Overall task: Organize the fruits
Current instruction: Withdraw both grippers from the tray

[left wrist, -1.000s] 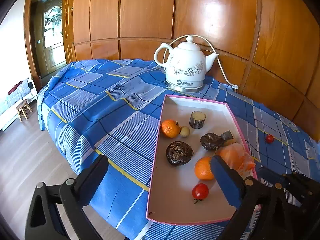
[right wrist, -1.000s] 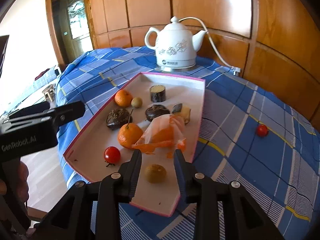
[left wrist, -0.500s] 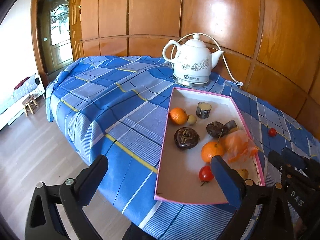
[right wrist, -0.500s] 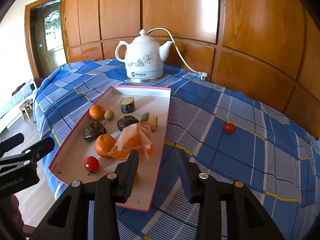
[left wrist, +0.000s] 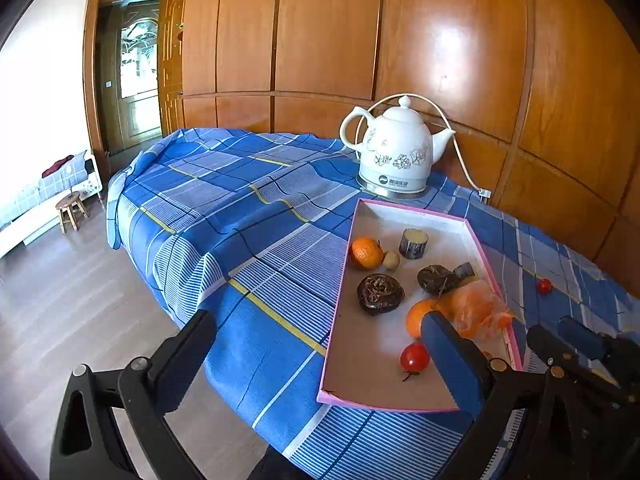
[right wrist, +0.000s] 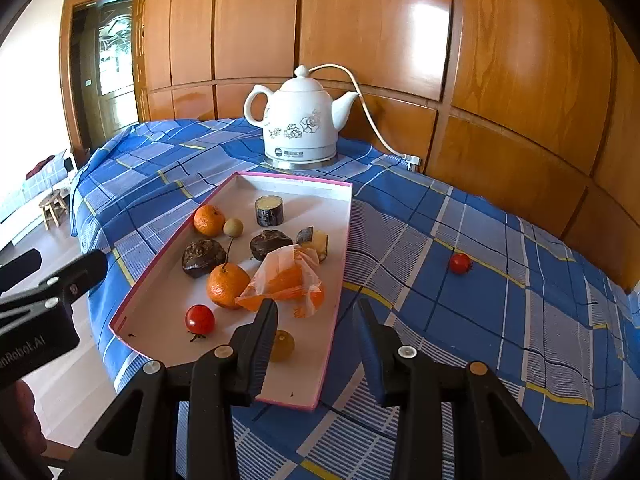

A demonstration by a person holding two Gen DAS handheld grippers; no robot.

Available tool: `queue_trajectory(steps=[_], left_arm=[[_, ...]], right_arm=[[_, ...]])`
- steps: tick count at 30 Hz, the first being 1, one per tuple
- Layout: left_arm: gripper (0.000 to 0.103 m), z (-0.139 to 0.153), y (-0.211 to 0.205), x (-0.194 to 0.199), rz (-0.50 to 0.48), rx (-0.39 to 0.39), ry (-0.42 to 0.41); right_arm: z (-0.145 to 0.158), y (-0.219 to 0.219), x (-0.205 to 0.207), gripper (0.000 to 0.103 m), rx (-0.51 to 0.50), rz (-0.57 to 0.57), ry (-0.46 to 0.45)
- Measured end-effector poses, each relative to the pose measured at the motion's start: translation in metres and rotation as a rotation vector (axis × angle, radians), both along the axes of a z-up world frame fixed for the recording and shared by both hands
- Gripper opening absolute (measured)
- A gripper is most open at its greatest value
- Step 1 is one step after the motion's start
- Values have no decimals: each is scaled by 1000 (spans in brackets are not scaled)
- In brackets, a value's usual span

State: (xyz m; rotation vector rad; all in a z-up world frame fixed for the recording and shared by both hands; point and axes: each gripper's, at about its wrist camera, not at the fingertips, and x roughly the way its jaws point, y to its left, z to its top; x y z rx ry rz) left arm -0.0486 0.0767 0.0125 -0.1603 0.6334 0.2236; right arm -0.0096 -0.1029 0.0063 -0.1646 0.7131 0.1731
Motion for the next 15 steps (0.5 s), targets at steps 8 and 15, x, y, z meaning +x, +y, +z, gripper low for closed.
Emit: queue_trajectory(steps=[8,15], left_arm=[[103,3,-6,-4,-36,-2,-20],[103,3,-9,-4,-50,4,-19]], right_arm=[[5,0,-3,40,2,-11,-21],[3,0,-3,40,4,-6,-18]])
